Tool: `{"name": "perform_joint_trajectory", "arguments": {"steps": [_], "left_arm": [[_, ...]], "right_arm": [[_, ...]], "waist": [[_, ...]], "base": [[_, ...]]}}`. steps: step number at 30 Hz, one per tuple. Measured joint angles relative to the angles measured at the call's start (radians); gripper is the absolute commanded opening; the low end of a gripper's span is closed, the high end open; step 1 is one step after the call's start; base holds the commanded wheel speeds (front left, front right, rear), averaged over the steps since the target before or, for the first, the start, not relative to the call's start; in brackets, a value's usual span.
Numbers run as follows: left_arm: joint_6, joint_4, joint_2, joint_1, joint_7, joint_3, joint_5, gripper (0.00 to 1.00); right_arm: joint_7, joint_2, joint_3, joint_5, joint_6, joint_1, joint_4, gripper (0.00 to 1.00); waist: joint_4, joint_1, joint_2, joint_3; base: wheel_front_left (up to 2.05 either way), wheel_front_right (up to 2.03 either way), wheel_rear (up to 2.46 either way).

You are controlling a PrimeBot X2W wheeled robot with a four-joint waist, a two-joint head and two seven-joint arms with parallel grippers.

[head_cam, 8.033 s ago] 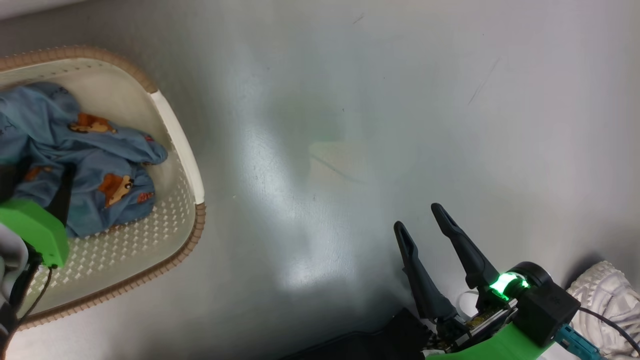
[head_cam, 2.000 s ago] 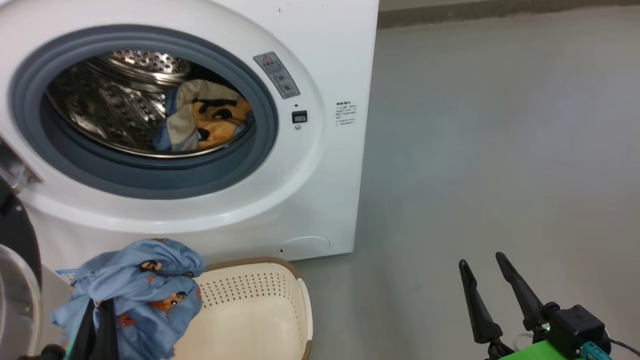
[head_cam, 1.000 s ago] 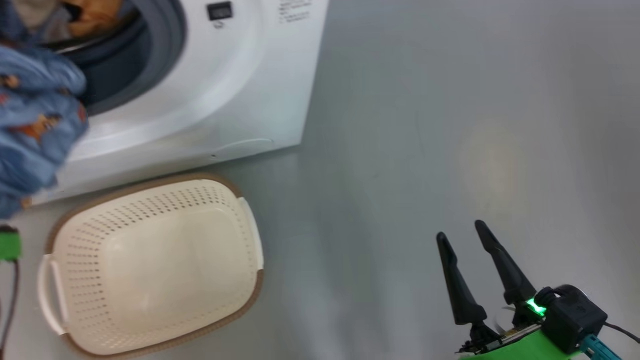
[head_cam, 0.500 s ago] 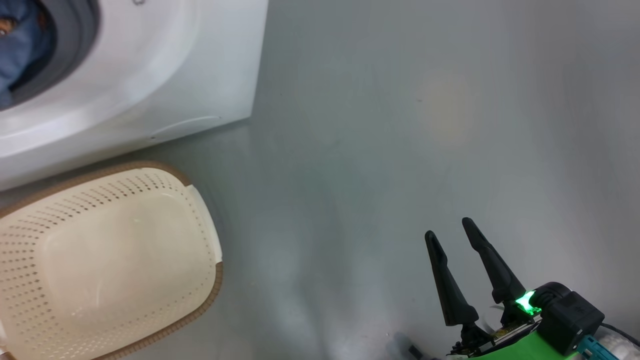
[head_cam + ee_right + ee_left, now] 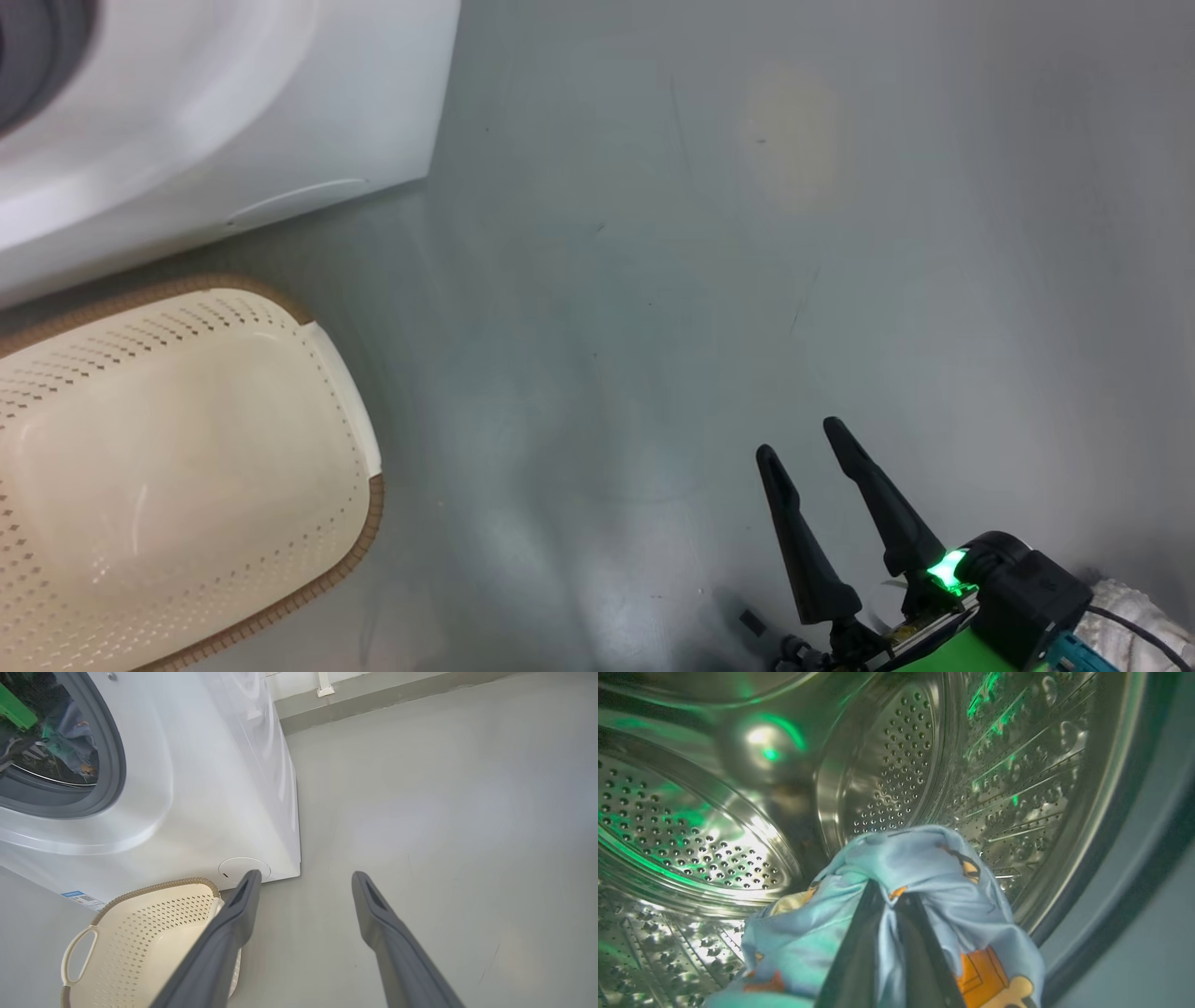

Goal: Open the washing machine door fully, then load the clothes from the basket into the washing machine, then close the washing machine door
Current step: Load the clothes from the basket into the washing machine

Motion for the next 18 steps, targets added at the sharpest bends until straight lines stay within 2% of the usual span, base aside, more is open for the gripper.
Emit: {"name": "perform_joint_trajectory", "arguments": {"steps": [7,18], "left_arm": [[0.0,0.054,0.039,-0.088,0.152,-0.084,-0.04,0.0],[0.0,0.057,0.101,-0.195,0.192,-0.143,-0.093,0.0]], "right_arm": [[0.0,0.0,0.03,0.005,0.0,0.0,0.004,1.0],[0.0,0.0,0.063,0.007,0.0,-0.001,0.0,1.0]], "waist": [[-0.001,0.0,0.0,0.029],[0.002,0.0,0.0,0.102]], "base": [[0.0,0.0,0.0],[0.0,0.0,0.0]]}}
